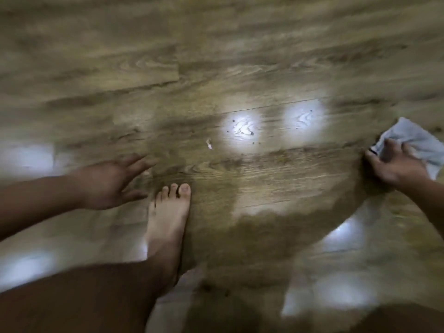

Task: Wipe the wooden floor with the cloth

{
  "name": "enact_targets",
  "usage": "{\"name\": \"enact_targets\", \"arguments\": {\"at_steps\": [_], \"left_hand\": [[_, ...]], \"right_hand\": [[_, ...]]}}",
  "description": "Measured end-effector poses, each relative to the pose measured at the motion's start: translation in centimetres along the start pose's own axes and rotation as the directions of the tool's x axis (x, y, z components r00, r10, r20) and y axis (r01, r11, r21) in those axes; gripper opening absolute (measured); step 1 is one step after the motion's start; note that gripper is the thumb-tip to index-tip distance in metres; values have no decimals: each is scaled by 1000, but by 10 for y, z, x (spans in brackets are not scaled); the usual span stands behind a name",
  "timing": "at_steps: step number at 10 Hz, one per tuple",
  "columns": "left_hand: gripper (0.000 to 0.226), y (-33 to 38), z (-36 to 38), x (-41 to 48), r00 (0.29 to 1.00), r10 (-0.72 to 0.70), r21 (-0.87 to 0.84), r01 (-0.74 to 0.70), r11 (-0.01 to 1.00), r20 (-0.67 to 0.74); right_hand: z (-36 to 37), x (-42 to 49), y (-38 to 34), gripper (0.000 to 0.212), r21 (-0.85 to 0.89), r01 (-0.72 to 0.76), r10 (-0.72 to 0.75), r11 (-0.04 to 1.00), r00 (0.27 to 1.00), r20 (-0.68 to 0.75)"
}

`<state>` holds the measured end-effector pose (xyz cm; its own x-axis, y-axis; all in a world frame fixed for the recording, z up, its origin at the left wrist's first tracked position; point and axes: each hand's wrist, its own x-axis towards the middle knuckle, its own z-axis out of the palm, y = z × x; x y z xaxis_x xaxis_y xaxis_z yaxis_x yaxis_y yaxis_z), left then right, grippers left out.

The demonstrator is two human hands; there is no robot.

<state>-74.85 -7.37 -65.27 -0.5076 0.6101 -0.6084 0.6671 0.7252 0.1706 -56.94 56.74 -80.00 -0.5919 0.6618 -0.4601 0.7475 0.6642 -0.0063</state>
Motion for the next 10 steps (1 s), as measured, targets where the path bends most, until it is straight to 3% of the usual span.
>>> {"name": "enact_targets", "arguments": {"at_steps": [1,2,3,4,5,6,7,8,9,10], "left_hand": [[102,3,31,11,994,-106,-148,105,983,3],[97,6,67,31,971,-239,-389,210,897,-26],[95,-1,108,38,941,-278,-372,191,908,-195],[82,6,114,44,918,-334,-372,239,897,-216],[80,22,117,46,908,-363,-352,276,894,-208],[80,29,115,46,863,-435,-385,321,865,-258],[79,51,98,65,845,-421,-484,231,844,-330],[78,58,88,68,733,-584,-904,-101,414,-349],[75,32,117,52,912,-330,-276,260,925,-244],[72,9,121,46,876,-382,-391,255,884,-292]], "right_hand": [[6,28,19,92,69,-71,71,995,997,-9],[-7,25,9,86,237,-173,189,956,981,-50],[-31,5,-28,97,423,-258,305,869,951,-47],[-32,-7,-64,90,380,-211,238,900,971,-25],[-20,-36,-132,75,181,-76,87,981,995,-53],[20,-117,-266,69,28,280,-279,960,959,-41],[66,-211,-373,68,36,615,-611,788,772,174],[77,-251,-407,64,78,806,-783,587,541,307],[63,-182,-338,59,27,777,-772,629,621,134],[34,-114,-246,61,-17,587,-587,809,807,-65]]}}
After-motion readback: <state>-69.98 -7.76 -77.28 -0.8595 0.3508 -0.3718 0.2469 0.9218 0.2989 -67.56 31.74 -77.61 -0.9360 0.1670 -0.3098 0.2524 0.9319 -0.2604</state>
